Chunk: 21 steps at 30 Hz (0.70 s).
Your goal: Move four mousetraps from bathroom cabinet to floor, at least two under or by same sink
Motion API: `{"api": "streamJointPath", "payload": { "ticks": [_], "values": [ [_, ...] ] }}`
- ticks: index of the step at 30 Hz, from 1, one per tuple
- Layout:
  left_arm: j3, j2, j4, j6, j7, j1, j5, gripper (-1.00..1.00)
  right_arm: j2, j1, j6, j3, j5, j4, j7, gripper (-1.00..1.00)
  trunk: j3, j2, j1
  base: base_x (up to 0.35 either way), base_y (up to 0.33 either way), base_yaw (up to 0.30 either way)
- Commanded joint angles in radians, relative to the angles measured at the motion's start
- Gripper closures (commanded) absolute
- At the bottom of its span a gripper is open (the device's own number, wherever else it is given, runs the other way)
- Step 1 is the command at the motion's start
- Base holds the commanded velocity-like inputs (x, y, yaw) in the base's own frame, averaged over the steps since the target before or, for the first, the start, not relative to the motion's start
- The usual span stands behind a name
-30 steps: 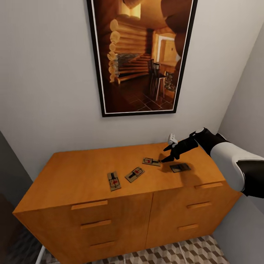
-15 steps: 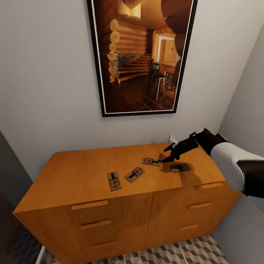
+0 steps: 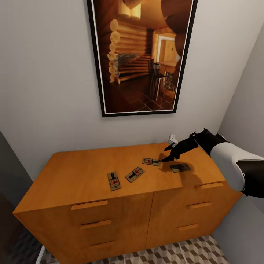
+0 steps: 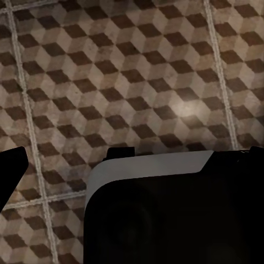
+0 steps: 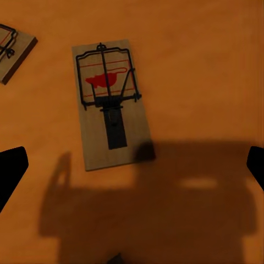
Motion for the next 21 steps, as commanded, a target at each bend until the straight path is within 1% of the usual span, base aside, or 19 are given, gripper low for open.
{"api": "streamJointPath", "payload": {
  "ticks": [1, 6, 16, 21],
  "values": [
    [-0.005, 0.000, 0.001, -0.003, 0.006, -0.001, -0.001, -1.00, 0.000, 0.000, 0.006, 0.008, -0.006, -0.001, 0.002, -1.00, -0.001, 0.000, 0.000, 0.000, 0.000, 0.000],
    [-0.005, 0.000, 0.001, -0.003, 0.006, -0.001, -0.001, -1.00, 0.000, 0.000, 0.006, 0.008, -0.005, -0.004, -0.014, -1.00, -0.001, 0.000, 0.000, 0.000, 0.000, 0.000],
    [-0.005, 0.000, 0.001, -0.003, 0.006, -0.001, -0.001, -1.00, 0.003, -0.001, 0.006, 0.010, -0.004, -0.014, -0.072, -1.00, -0.001, 0.000, 0.000, 0.000, 0.000, 0.000],
    [-0.005, 0.001, 0.001, -0.003, 0.006, -0.001, -0.001, -1.00, 0.005, 0.000, 0.006, 0.010, -0.003, -0.015, -0.081, -1.00, -0.001, 0.000, 0.000, 0.000, 0.000, 0.000]
  ]
}}
